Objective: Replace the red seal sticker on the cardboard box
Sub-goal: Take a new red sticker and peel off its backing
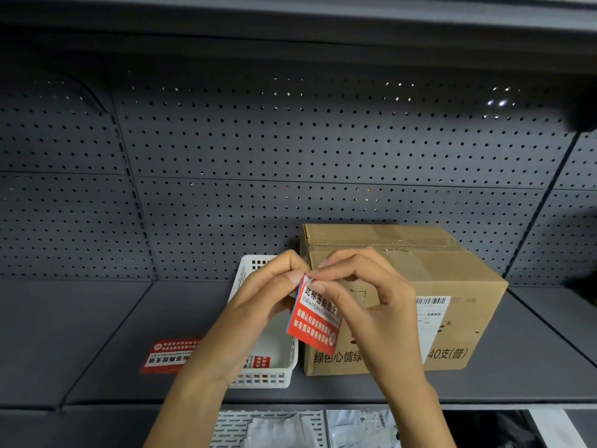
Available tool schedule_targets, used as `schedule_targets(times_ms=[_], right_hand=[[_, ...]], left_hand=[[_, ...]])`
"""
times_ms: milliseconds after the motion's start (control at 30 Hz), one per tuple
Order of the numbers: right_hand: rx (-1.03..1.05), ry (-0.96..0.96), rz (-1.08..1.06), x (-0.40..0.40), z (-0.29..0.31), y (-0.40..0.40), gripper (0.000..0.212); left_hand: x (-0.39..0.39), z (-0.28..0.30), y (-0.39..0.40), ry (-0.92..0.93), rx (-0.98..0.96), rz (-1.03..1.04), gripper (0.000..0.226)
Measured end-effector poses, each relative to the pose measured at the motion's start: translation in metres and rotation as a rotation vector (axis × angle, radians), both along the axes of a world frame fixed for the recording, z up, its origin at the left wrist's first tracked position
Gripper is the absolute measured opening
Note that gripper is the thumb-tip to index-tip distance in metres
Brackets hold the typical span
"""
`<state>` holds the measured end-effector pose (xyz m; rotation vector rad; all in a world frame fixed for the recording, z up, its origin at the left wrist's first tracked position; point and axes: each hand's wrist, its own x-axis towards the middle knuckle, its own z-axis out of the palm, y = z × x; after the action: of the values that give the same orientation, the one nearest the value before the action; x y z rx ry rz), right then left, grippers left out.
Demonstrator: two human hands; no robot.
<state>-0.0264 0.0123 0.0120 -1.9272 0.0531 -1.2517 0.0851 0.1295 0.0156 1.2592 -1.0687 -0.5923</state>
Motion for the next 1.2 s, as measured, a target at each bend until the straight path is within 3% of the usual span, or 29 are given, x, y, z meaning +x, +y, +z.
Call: schedule_targets(times_ms=[367, 700, 767, 967, 1200], right_hand=[[-0.154, 0.044, -0.078, 0.001, -0.003, -0.006, 0.01], [-0.4, 0.254, -0.233, -0.002, 0.0, -0.023, 0.013], [-0.443, 0.275, -0.228, -0.005, 0.004, -0.024, 0.011], [-0.458, 0.303, -0.187, -0.023, 0.015, -0.031, 0.012], [-0.405, 0.27, -0.171, -0.039, 0.023, -0.035, 0.011]], left_hand=[[0.002, 0.001, -0.002, -0.054, 0.054, 0.078, 0.028], [0.037, -0.009, -0.024, -0.856, 0.228, 0.651, 0.018], [0.039, -0.005, -0.028, -0.941, 0.224, 0.726, 0.015], [0.05, -0.003, -0.036, -0.963, 0.208, 0.803, 0.015], [0.068, -0.022, -0.051, -0.936, 0.329, 0.814, 0.016]])
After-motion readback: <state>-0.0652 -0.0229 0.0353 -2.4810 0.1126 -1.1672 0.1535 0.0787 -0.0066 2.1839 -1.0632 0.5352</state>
